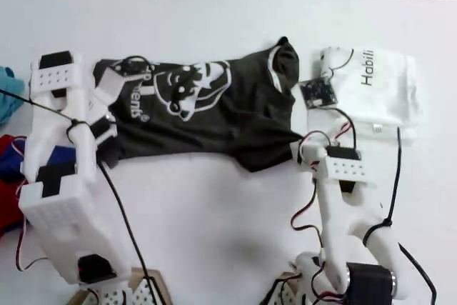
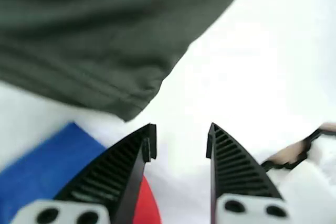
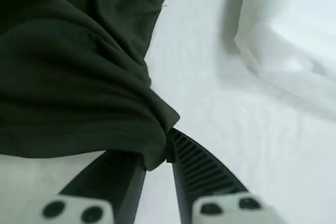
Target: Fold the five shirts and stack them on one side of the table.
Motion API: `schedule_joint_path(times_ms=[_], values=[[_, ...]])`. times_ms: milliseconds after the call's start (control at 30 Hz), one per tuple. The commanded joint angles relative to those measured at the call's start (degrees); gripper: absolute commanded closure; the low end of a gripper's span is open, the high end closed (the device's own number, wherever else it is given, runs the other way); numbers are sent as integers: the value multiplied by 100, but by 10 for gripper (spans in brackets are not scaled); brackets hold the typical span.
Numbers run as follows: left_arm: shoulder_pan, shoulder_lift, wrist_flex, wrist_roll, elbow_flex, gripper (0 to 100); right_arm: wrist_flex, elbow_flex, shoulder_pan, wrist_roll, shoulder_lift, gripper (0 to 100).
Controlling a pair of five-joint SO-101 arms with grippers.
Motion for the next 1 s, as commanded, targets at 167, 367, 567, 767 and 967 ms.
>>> schedule_joint_path(times_ms=[167, 367, 567, 767, 967], values=[[-114, -220, -501, 1143, -171, 819, -57, -9, -286, -53, -233, 978], [-88, -167, -1116, 1714, -119, 819, -57, -9, -259, -53, -224, 978], [-114, -176, -1591, 1688, 646, 819, -57, -9, -286, -53, -242, 978], [-369, -185, -1934, 1688, 1007, 819, -57, -9, -286, -53, -242, 978], [-923, -185, -1679, 1415, 1015, 819, -57, -18, -268, -53, -251, 978]])
